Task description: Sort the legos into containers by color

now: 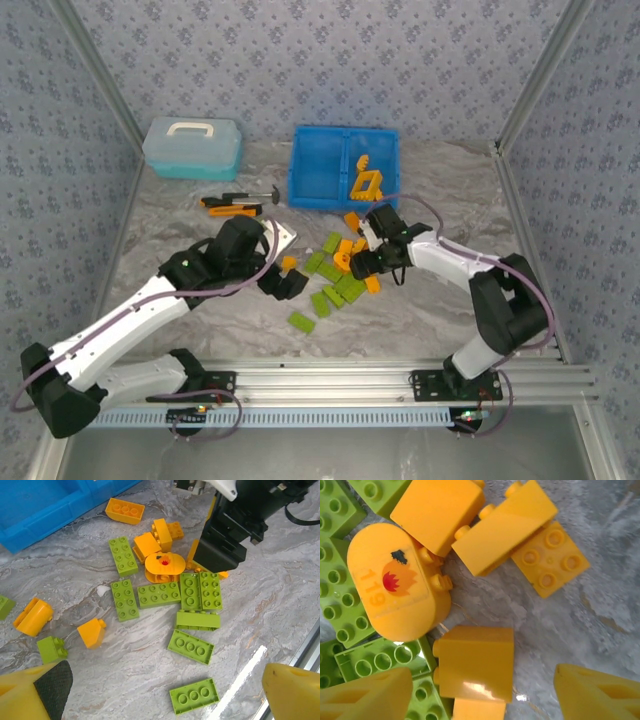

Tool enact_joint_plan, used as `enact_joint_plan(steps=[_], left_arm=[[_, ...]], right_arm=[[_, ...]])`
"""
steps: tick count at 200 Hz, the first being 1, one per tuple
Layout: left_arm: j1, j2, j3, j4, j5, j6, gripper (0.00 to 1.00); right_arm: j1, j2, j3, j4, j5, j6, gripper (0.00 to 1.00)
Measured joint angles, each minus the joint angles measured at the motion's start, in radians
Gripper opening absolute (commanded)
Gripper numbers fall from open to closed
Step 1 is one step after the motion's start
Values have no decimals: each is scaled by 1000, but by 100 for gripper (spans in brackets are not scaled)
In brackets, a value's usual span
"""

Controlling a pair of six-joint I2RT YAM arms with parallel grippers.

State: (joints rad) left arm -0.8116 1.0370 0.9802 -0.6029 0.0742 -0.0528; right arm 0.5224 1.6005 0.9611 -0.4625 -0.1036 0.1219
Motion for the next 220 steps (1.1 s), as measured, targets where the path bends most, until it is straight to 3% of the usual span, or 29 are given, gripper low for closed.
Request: enact_joint_plan(steps=[38, 81, 137, 220], left_arm=[[0, 5, -11, 16, -23, 1, 99], [0, 28, -11, 33, -35, 2, 99], [0, 64, -11, 67, -66, 1, 99], [0, 106, 9, 139, -114, -15, 99]], right_arm=[[0, 72, 23, 11, -14, -10, 63], [0, 83, 17, 37, -19, 2, 42], [1, 46, 4, 51, -12, 22, 38], [2, -343, 34, 57, 130, 77, 36]])
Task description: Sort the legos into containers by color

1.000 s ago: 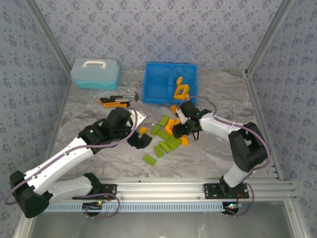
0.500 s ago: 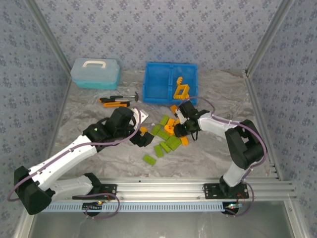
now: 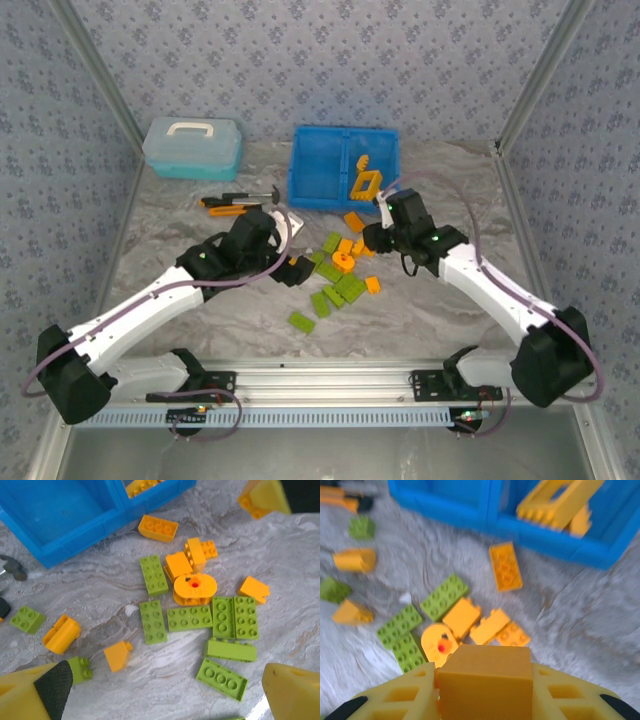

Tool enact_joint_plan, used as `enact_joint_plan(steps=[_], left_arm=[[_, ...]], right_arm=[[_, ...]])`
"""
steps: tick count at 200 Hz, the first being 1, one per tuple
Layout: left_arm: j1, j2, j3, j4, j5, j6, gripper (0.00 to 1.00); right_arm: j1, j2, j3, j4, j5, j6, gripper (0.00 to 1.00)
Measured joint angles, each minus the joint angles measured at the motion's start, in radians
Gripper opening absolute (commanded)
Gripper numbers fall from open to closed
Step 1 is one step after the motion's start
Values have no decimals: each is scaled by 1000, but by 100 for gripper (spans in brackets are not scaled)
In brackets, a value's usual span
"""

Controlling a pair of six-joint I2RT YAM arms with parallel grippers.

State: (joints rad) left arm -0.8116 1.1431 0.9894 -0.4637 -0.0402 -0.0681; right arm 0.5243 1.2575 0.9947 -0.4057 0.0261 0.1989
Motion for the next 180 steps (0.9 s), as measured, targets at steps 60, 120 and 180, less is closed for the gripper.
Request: enact_joint_plan(steps=[60, 120, 180], left_arm=[[0, -84, -38, 72, 61, -39, 99], [0, -176, -109, 96, 77, -92, 99], [0, -203, -145, 99, 67, -102, 99]], right_arm=[[-61, 248, 406, 66, 58, -10, 37], [-198, 821, 949, -15, 53, -8, 37], [-253, 1173, 1379, -230, 45, -5, 43]])
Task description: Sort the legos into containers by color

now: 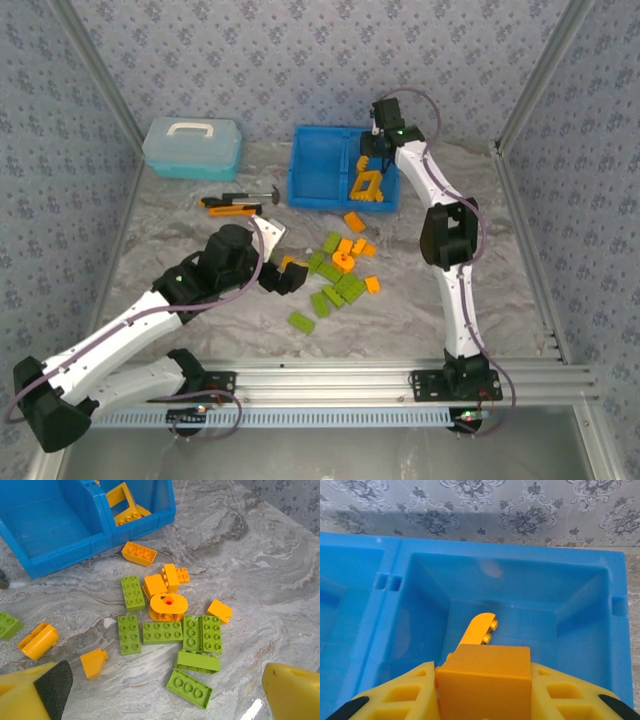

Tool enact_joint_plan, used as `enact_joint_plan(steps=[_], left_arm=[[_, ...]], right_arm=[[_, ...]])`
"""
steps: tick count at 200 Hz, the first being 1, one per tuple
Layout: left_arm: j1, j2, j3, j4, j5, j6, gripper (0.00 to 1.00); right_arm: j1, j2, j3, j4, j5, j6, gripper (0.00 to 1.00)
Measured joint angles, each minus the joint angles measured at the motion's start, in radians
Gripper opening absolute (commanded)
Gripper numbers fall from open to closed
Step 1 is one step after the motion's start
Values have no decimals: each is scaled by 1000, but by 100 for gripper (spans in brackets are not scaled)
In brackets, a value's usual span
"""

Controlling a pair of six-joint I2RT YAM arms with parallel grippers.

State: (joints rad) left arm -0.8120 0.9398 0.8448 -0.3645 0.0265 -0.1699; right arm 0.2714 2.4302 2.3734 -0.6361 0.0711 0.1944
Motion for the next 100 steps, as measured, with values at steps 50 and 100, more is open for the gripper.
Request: enact_joint_plan(steps=[50, 100], left_arm=[[0, -3, -4, 2, -13, 0, 99], [0, 18, -4, 7, -16, -7, 99]], right_arm=[[-8, 51, 138, -99, -19, -8, 58], [-8, -11, 144, -143, -47, -17, 59]])
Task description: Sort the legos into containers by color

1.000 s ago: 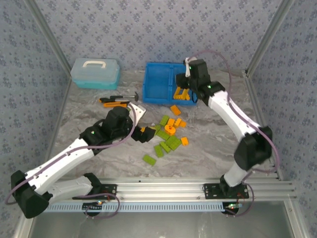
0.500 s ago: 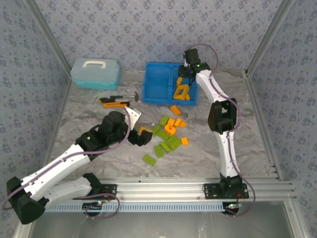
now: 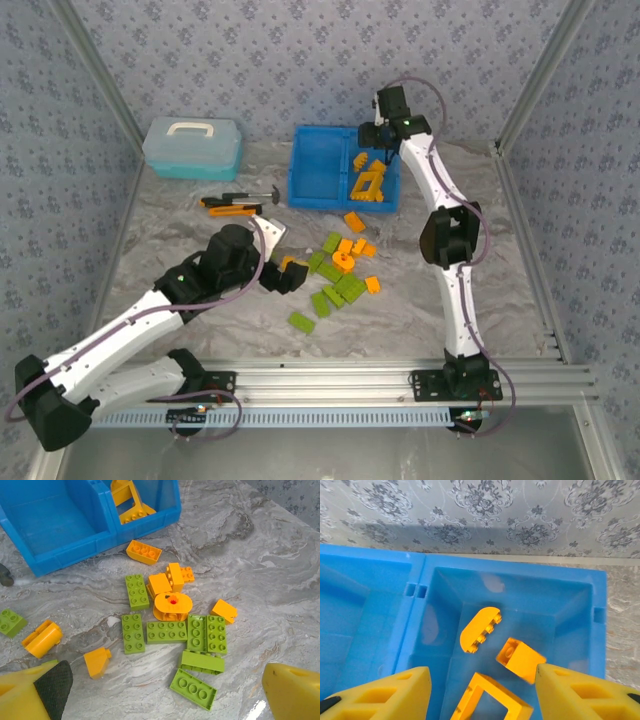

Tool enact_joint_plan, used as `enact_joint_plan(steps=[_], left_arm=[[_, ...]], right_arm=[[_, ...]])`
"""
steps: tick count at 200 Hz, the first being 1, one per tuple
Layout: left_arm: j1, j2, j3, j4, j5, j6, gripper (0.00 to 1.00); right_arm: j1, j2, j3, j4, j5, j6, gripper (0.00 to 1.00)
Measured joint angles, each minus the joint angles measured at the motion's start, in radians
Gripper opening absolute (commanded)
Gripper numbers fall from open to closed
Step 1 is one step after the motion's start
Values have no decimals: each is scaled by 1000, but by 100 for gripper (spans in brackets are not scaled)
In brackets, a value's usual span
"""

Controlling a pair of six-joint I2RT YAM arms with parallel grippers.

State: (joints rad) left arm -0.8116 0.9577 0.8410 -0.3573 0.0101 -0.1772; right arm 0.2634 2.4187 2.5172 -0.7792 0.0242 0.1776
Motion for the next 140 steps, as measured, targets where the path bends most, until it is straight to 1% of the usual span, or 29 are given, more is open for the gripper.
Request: enact_joint_plan(steps=[14, 24, 41, 61, 84, 100, 118, 140], left_arm=[[0, 27, 0, 7, -11, -16, 99], [0, 53, 0, 10, -39, -37, 99], [5, 110, 21, -13, -98, -83, 98], [56, 213, 97, -64, -150, -158, 98], [129, 313, 148, -73, -189, -227, 96], [166, 372, 157, -73, -190, -254, 90], [204, 455, 175, -74, -180, -269, 82], [248, 550, 203, -66, -163, -272, 74]], right_arm=[[3, -64, -55, -3, -17, -2, 60], [7, -144, -146, 7, -32, -1, 61], [24, -337, -400, 80, -56, 5, 65], [79, -605, -733, 185, -78, 17, 70], [167, -852, -983, 270, -95, 32, 74], [218, -999, -1130, 316, -99, 51, 78], [248, -1151, -1286, 348, -92, 93, 85], [269, -1270, -1423, 348, -81, 137, 94]])
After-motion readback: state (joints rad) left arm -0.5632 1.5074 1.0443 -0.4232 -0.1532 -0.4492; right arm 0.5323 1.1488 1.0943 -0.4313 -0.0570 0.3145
